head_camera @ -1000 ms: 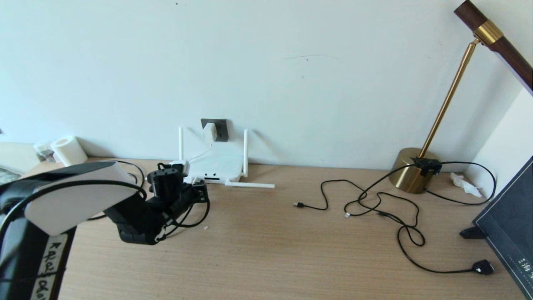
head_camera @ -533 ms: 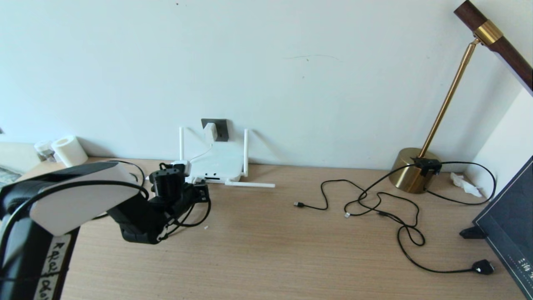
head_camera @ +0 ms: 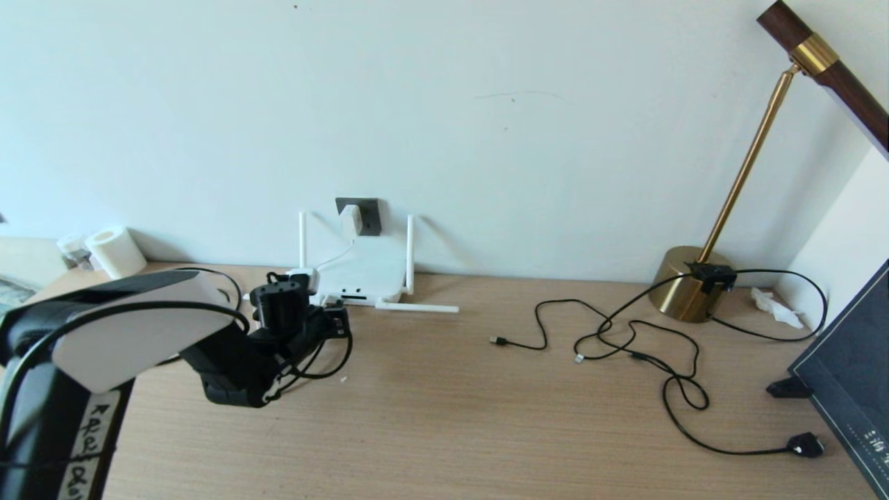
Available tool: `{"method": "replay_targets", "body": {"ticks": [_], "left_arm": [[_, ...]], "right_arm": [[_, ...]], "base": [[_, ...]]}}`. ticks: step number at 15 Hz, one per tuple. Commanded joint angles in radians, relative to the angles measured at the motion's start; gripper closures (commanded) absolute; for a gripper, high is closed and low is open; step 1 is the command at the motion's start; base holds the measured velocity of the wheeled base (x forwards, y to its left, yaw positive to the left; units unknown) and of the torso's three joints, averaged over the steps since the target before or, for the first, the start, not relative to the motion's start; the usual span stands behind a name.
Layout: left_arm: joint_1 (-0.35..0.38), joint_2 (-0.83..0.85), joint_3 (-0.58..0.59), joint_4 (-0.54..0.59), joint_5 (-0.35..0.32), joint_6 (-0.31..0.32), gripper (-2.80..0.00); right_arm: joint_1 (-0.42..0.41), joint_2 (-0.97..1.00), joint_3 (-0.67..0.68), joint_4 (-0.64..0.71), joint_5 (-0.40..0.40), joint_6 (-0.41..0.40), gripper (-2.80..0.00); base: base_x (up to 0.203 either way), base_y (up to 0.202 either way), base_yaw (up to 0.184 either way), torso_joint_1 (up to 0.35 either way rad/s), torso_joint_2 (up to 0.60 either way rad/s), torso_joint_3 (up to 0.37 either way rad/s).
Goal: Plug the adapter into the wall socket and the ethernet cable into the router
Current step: Plug cable into router interface
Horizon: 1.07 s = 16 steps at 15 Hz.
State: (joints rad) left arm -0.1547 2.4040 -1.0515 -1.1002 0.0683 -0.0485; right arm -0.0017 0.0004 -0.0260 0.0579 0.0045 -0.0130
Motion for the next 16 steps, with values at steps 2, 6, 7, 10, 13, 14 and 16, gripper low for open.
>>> {"method": "replay_targets", "body": {"ticks": [2,6,7,10,13,14,16], "left_arm": [[-0.002,-0.002,0.001,-0.006,0.001,-0.001,0.0],[-0.003,-0.007,0.001,-0.006,0.001,-0.001,0.0],[-0.003,-0.009,0.002,-0.006,0.001,0.001,0.0],[-0.003,-0.013,0.008,-0.006,0.001,0.001,0.0],[-0.003,-0.017,0.015,-0.009,0.001,0.001,0.0],[-0.003,-0.019,0.016,-0.009,0.001,0.001,0.0],[-0.003,-0.025,0.028,-0.009,0.001,0.001,0.0]], "right_arm": [[0.0,0.0,0.0,0.0,0.0,-0.001,0.0],[0.0,0.0,0.0,0.0,0.0,-0.001,0.0],[0.0,0.0,0.0,0.0,0.0,-0.001,0.0],[0.0,0.0,0.0,0.0,0.0,-0.001,0.0],[0.0,0.0,0.0,0.0,0.0,-0.001,0.0],[0.0,0.0,0.0,0.0,0.0,-0.001,0.0],[0.0,0.0,0.0,0.0,0.0,-0.001,0.0]], "base": [[0.0,0.0,0.0,0.0,0.0,0.0],[0.0,0.0,0.0,0.0,0.0,0.0],[0.0,0.0,0.0,0.0,0.0,0.0],[0.0,0.0,0.0,0.0,0.0,0.0],[0.0,0.0,0.0,0.0,0.0,0.0],[0.0,0.0,0.0,0.0,0.0,0.0],[0.0,0.0,0.0,0.0,0.0,0.0]]}}
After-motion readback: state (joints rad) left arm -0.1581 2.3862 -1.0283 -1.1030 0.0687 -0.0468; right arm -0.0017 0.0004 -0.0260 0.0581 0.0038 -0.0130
